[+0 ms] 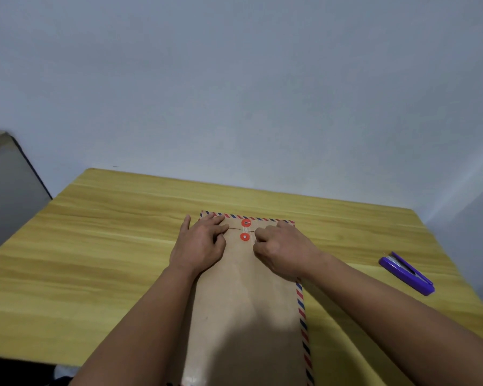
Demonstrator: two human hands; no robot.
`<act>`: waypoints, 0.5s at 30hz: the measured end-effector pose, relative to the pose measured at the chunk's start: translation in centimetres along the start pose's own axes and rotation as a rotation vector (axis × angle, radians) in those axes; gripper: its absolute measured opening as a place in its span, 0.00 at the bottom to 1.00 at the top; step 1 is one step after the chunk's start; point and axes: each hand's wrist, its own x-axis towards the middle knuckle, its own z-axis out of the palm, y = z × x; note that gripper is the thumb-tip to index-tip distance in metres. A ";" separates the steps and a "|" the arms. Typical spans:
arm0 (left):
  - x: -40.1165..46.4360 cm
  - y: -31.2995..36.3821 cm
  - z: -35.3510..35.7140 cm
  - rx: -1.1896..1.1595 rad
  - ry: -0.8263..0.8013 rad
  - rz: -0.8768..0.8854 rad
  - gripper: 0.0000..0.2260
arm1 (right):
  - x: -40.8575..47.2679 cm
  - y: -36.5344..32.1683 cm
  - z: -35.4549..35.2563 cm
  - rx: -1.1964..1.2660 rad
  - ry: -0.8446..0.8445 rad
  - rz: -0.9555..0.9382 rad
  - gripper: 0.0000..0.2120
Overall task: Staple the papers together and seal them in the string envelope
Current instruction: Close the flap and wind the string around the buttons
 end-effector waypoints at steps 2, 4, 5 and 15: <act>0.0 0.1 0.0 -0.004 -0.001 -0.006 0.20 | -0.1 -0.5 -0.1 -0.010 0.007 0.007 0.08; -0.1 0.1 0.0 -0.008 0.000 -0.007 0.21 | 0.0 -0.8 -0.3 -0.004 0.036 -0.002 0.07; -0.1 0.0 -0.1 -0.008 0.000 -0.005 0.21 | 0.1 -0.9 -0.4 -0.001 0.044 -0.008 0.07; -0.1 0.0 0.0 -0.001 0.001 0.004 0.19 | 1.8 -2.0 0.8 0.072 0.080 -0.020 0.04</act>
